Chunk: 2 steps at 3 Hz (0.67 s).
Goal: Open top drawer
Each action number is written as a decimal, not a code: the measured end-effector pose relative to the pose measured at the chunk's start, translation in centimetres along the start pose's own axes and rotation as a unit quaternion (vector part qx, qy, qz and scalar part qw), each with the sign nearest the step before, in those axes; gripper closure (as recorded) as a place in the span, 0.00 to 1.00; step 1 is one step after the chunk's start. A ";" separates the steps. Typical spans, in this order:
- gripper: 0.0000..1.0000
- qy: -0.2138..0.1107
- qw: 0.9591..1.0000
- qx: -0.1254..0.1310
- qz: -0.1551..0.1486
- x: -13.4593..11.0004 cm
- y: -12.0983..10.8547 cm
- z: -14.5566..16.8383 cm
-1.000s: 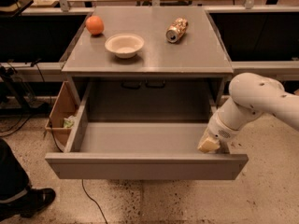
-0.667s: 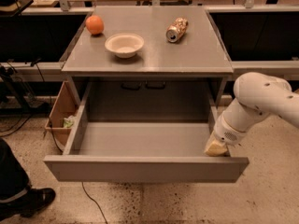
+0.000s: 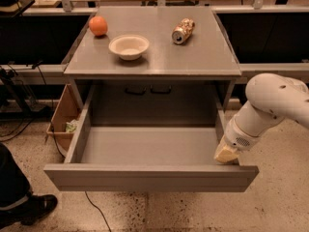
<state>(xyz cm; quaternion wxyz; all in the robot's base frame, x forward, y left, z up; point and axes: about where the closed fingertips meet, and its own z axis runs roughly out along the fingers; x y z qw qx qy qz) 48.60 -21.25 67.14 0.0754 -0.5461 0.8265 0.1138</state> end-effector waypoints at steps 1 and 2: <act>1.00 -0.028 0.999 0.032 -0.021 -1.5 -0.8 -1.8; 1.00 -0.053 0.994 0.089 -0.043 -2.3 -2.1 -5.7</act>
Offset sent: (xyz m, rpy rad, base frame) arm 0.0458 -0.0156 0.1147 0.0283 -0.3942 0.0342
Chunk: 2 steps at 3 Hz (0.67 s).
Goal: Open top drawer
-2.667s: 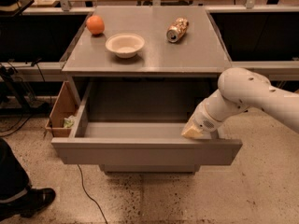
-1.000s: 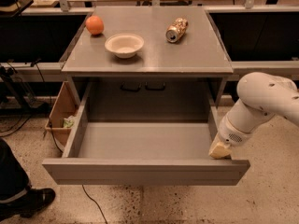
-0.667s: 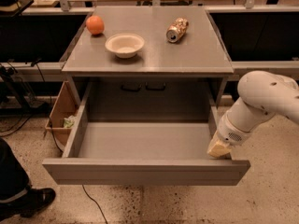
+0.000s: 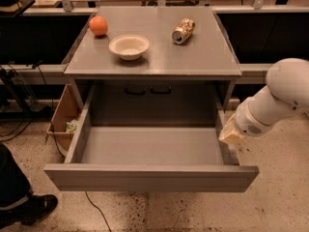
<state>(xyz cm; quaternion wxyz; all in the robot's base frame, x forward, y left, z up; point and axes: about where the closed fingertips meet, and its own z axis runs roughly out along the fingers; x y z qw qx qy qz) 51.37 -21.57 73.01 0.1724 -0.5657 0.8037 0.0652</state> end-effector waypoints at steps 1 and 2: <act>1.00 -0.017 0.997 0.070 -0.026 -0.7 -1.7 -5.6; 1.00 -0.039 0.989 0.134 -0.049 -1.8 -2.5 -11.5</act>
Offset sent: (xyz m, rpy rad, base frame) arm 0.0005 -0.0454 0.1934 -0.0364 -0.4738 -0.0017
